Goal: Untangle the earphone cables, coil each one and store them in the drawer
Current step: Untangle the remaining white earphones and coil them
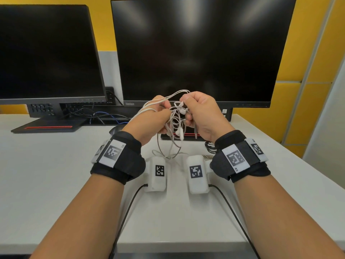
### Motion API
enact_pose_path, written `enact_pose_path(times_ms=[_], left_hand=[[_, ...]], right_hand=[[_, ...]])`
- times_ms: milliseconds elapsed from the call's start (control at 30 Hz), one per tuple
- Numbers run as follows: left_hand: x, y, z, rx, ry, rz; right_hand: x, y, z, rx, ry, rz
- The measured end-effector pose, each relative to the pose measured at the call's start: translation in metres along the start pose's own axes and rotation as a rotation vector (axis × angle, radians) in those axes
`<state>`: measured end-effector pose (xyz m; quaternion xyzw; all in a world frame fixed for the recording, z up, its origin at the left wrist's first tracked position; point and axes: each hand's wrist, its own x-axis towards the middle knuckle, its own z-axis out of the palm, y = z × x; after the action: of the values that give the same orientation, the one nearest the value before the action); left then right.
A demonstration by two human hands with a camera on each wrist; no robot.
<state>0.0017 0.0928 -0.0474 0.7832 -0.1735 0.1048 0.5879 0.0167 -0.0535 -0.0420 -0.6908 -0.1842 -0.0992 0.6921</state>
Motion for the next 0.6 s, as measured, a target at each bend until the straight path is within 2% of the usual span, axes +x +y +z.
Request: enact_pose_path(times_ms=[167, 233, 300, 433, 600], left_hand=[[0.0006, -0.0024, -0.0011, 0.271, -0.097, -0.139], [0.0013, -0.0043, -0.0023, 0.291, -0.092, -0.15], [0.0012, -0.003, -0.0027, 0.213, -0.046, -0.108], [-0.0003, 0.0028, -0.0033, -0.11, -0.014, -0.046], [-0.0011, 0.005, -0.0023, -0.154, -0.018, -0.008]], right_hand=[[0.0005, 0.0004, -0.0012, -0.039, 0.053, -0.055], [0.0007, 0.0, -0.0008, -0.05, 0.061, -0.071], [0.001, 0.0001, -0.0014, -0.073, 0.075, -0.08], [0.0002, 0.0012, -0.0017, -0.092, 0.049, -0.093], [-0.0009, 0.0024, -0.0004, -0.053, -0.028, -0.071]])
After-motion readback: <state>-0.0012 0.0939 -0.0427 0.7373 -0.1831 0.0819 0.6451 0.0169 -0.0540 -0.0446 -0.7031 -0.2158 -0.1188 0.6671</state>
